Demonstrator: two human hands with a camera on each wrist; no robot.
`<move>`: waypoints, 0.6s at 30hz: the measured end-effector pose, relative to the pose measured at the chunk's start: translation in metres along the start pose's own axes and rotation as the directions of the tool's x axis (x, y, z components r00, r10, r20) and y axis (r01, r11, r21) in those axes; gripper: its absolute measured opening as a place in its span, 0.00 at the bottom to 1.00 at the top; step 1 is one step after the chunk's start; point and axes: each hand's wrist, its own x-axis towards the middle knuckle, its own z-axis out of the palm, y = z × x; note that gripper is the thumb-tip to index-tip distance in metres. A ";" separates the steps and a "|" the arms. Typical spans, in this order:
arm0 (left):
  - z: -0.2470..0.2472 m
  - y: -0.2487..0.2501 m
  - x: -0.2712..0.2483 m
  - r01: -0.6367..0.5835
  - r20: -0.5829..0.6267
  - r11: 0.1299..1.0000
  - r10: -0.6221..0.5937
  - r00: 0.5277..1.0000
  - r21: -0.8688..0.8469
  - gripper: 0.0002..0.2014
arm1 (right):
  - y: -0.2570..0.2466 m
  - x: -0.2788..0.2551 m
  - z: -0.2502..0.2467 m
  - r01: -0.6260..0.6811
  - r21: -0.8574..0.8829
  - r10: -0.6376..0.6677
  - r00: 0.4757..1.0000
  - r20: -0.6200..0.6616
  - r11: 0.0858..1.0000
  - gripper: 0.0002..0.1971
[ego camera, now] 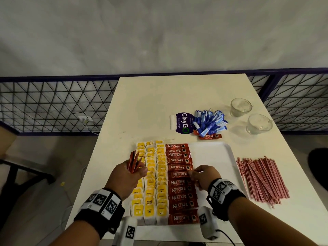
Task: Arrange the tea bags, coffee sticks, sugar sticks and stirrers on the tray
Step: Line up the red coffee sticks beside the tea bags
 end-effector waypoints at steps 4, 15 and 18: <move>-0.005 -0.002 -0.002 -0.001 -0.006 1.000 0.001 1.000 0.017 0.04 | 0.000 0.002 0.002 -0.005 -0.223 -0.018 0.995 -0.101 0.975 0.17; -0.010 -0.005 -0.002 -0.006 0.002 0.998 0.006 1.000 0.067 0.05 | -0.010 -0.003 0.006 0.018 -0.334 -0.076 0.984 -0.162 0.942 0.16; -0.010 -0.005 -0.002 -0.011 0.007 0.996 0.011 1.000 0.084 0.05 | -0.009 -0.003 0.007 0.023 -0.334 -0.085 0.981 -0.172 0.942 0.16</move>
